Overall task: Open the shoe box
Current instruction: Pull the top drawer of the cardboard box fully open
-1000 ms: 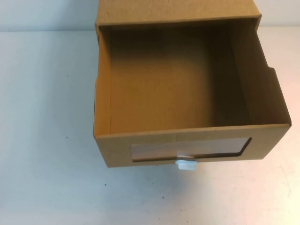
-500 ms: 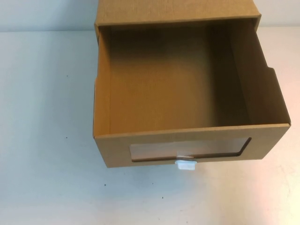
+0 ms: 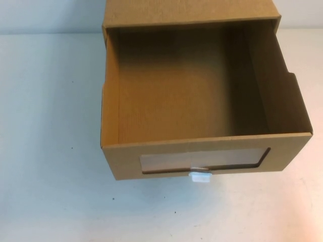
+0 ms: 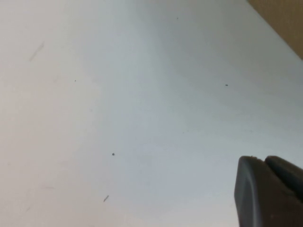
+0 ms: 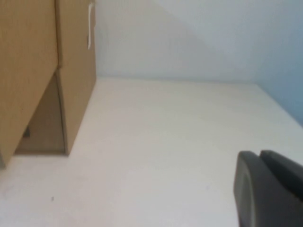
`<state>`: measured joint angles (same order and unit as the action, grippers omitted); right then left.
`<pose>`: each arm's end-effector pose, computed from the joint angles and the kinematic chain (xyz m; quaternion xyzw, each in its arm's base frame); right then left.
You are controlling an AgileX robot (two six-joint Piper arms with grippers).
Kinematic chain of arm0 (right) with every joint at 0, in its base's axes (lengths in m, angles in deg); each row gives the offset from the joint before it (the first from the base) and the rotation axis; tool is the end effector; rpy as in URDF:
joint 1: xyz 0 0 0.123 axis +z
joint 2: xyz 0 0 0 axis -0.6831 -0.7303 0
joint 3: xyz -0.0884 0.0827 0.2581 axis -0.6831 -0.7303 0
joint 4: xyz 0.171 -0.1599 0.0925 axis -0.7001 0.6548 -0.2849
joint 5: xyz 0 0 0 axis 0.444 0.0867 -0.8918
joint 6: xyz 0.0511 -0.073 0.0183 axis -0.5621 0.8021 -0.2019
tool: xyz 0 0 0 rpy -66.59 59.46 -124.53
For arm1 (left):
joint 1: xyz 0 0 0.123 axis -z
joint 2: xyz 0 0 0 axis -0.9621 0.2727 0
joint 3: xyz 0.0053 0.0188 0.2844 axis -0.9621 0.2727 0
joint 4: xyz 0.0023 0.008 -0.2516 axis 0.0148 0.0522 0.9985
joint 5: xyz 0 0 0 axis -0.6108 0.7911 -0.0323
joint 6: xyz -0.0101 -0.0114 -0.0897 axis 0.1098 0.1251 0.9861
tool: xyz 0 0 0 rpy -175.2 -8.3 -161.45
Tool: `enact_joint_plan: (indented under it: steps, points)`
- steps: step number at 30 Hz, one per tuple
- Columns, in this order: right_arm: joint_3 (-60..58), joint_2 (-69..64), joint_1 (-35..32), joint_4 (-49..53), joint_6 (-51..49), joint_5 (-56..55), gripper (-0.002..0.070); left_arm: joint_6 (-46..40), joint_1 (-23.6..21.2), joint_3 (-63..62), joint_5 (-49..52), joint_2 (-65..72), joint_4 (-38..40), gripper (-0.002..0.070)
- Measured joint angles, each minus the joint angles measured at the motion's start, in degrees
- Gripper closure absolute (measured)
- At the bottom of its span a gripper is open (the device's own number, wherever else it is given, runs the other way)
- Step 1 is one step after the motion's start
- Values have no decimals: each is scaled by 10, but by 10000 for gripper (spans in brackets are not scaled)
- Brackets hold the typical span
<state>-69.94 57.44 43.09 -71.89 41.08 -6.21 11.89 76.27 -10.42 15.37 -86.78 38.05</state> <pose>0.0568 0.0007 0.1959 -0.0057 0.7209 -0.0010 0.6930 0.0521 -0.0028 0.1698 0.0554 0.8080 0.0125 0.5864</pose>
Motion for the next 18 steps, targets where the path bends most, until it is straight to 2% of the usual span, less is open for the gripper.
enact_joint_plan:
  steps: [7,18]
  points:
    - [0,1,0,-2,0,130,689,0,0,0,3,-1,-1,680]
    - [0,1,1,-2,0,143,689,0,0,0,3,-1,-1,680]
